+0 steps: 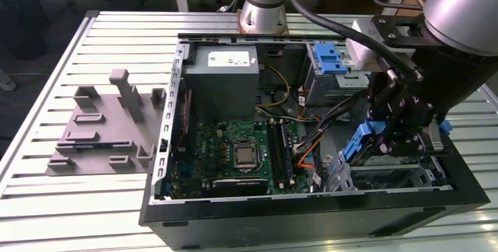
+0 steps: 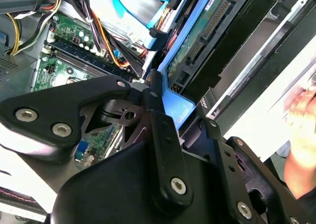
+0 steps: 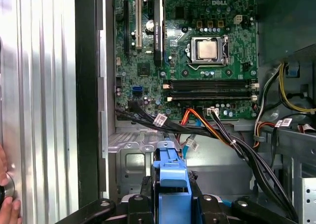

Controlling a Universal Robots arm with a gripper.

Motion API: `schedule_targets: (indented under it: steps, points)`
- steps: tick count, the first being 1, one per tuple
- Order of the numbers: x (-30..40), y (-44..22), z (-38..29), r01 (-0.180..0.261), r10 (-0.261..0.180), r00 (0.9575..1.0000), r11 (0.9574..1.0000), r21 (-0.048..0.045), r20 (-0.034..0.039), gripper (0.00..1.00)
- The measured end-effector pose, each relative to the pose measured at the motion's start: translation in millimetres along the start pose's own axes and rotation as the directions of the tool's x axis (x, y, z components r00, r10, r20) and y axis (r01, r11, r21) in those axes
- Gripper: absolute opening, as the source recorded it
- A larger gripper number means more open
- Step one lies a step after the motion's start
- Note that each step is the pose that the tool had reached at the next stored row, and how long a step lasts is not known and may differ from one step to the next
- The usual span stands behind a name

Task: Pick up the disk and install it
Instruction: 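Insert the disk into the insertion slot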

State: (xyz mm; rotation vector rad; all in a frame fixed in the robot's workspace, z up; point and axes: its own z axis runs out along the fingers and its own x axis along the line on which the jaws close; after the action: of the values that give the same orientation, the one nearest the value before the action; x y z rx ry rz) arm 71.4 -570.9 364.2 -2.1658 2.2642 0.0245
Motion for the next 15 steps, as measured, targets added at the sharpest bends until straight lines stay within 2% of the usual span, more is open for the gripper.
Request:
schedule_targets:
  steps: [15]
  points:
    - [0.2,-0.1,11.1,0.0,0.0,1.0,1.0,0.0,-0.0001,0.37]
